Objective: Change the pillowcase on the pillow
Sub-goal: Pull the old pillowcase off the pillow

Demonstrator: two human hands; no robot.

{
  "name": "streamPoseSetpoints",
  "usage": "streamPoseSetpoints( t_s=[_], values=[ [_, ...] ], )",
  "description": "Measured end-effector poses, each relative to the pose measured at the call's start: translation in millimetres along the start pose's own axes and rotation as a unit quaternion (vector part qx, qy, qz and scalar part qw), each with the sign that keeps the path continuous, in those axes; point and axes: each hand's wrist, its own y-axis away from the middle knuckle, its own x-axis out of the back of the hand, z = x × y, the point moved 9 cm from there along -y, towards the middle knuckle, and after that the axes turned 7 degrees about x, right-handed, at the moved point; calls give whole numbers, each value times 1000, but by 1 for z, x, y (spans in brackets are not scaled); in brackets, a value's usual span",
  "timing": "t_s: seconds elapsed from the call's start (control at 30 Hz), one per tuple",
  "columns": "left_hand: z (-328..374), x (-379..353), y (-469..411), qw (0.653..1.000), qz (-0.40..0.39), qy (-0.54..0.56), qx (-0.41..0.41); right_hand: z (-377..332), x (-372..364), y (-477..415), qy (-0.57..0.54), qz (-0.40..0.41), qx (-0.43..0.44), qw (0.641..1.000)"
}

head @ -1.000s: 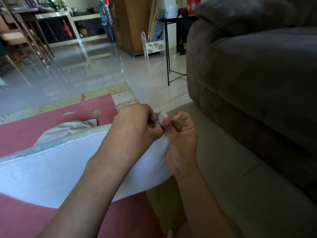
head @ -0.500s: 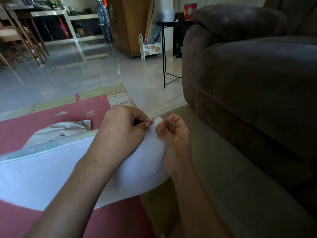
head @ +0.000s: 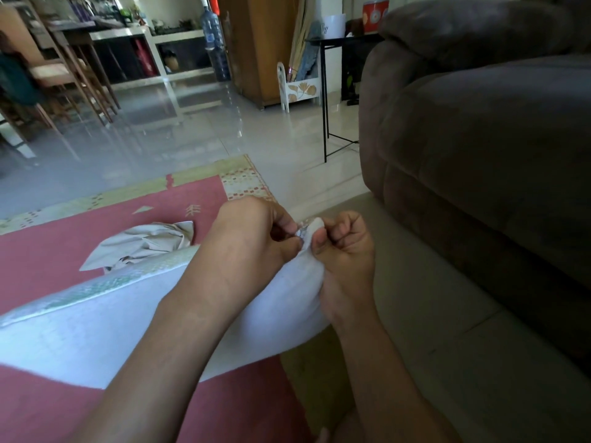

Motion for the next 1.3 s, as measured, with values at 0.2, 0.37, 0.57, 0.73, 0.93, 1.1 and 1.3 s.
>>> streamPoseSetpoints(
  t_s=[0.2, 0.37, 0.57, 0.73, 0.93, 1.1, 1.3],
  values=[
    [6, 8, 15, 992, 93, 14, -78, -9, -3, 1, -16, -21, 16, 1000],
    [2, 8, 20, 987, 126, 61, -85, -18, -11, 5, -72, -20, 35, 997],
    [-10, 4, 20, 983, 110, 144, -41, -31, -10, 14, 77, -27, 106, 991],
    [-24, 6, 24, 976, 134, 170, 13, -35, -6, 16, 285, -9, 189, 940],
    [-25, 5, 33, 976, 129, 170, 36, -38, -5, 21, 265, 23, 186, 946],
    [-17, 0, 29, 991, 71, 109, 20, -42, -8, 21, 199, -17, 148, 969],
    [1, -3, 31, 995, 78, 57, -31, -42, -6, 20, 193, -8, 127, 973]
  ],
)
